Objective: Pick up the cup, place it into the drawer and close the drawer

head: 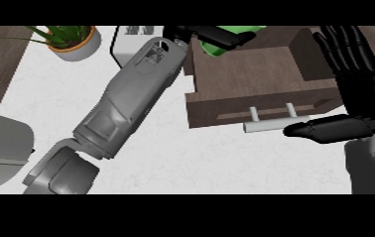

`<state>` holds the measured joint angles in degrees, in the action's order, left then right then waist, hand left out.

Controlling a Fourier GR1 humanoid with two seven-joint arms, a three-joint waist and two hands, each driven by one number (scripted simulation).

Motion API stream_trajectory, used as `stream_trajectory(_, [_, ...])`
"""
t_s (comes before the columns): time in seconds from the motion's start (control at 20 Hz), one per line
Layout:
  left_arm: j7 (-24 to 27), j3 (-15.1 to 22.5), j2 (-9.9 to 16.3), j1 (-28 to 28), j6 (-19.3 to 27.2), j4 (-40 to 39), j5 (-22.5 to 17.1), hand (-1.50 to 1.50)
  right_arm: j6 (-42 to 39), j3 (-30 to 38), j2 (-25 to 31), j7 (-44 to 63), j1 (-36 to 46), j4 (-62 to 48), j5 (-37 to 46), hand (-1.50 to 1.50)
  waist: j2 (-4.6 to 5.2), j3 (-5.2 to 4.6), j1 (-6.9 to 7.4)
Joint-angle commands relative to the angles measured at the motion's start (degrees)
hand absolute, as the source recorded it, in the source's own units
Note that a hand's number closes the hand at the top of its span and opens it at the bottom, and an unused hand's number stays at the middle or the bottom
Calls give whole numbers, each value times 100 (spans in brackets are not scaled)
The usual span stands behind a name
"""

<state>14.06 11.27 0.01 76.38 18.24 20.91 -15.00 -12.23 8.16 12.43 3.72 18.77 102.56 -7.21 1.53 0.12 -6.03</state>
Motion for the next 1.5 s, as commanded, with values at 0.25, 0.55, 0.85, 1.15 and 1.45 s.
stream_trajectory(0.25, [-196,844,-1,-89,-349,-506,-190,150,-146,-46,70,0,471,-239,-104,-150,133,6,-449])
stream_trajectory(0.55, [219,728,-1,-333,-276,-224,-782,-150,-545,-413,-135,5,533,-289,-469,-150,183,-2,-619])
stream_trajectory(0.85, [898,439,-1,-478,-593,201,-1514,-150,-1556,-1166,-186,226,584,-148,-1157,150,152,-16,-601])
stream_trajectory(1.15, [1281,281,-1,-375,-166,240,-1985,-150,-2531,-1777,666,802,241,-130,-870,150,19,-14,-358])
stream_trajectory(1.45, [1483,234,-1,-377,-67,-6,-2110,-150,-2279,-1923,1106,735,-136,232,633,-150,-65,-8,78])
